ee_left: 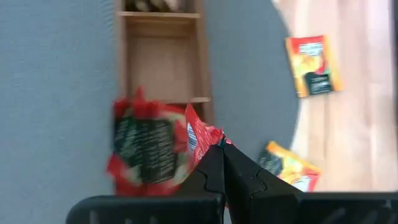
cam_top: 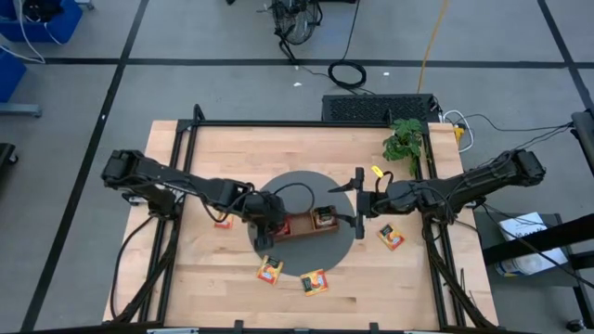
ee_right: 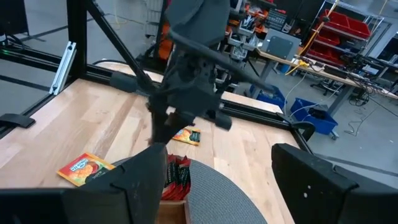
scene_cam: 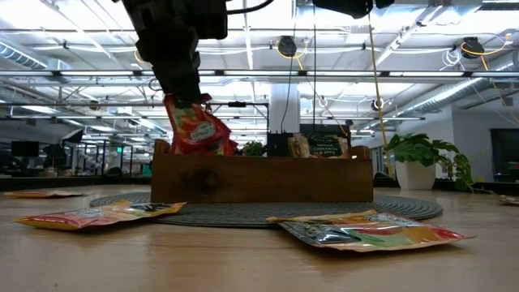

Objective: Pick & Place Tea
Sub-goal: Put the red tea bag into the left section of the wooden organizer

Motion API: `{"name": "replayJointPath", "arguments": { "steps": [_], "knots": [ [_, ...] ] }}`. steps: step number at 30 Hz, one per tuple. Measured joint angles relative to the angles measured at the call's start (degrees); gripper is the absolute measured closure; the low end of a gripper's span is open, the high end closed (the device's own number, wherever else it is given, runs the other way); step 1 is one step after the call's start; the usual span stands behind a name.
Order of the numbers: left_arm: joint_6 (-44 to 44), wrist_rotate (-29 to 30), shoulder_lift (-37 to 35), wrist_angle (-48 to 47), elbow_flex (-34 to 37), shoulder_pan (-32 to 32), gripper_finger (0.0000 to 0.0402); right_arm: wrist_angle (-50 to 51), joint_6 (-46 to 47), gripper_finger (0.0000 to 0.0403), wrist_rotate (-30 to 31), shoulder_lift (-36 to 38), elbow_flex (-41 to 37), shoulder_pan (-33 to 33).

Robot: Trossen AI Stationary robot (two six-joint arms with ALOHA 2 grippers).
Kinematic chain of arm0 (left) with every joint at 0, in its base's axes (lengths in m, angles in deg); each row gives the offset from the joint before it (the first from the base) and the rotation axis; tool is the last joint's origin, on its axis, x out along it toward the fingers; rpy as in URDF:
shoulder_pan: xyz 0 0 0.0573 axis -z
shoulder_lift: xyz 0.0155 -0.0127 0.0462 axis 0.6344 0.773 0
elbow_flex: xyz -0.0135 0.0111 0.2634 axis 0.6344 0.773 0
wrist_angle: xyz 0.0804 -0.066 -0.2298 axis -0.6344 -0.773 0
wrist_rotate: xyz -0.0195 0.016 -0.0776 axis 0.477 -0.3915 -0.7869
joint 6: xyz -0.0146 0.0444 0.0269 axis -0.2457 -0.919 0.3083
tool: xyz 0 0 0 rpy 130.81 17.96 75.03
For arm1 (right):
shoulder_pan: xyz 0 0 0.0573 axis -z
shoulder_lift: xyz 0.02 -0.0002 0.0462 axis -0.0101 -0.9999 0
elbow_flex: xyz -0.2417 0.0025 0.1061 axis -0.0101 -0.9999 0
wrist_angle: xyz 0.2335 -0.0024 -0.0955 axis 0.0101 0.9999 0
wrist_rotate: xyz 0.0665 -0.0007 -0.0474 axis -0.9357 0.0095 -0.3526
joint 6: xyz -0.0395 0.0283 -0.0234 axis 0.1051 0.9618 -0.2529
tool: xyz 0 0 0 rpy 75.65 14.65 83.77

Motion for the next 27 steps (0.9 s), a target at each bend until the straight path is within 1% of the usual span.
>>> {"name": "replayJointPath", "arguments": {
  "steps": [3,8,17,21,27],
  "knots": [
    [0.1,-1.8,1.0,0.5,0.9,-0.3,0.0401,0.0,0.0,0.0136,0.0,0.0,0.0,0.0],
    [1.0,-1.9,2.2,-0.4,0.9,-0.3,0.0398,0.0,-0.1,0.0137,0.0,0.0,0.0,0.0],
    [4.7,-1.4,2.1,-0.1,0.9,-0.3,0.036,0.0,-0.1,0.0138,0.0,0.0,0.0,0.0],
    [5.7,-1.3,2.1,-0.1,0.9,-0.3,0.0329,0.0,0.0,0.0138,0.0,0.0,0.0,0.0],
    [5.7,1.4,2.1,-0.3,0.9,-0.3,0.0256,0.7,0.0,0.0138,0.0,0.0,0.0,0.0]
  ]
}}
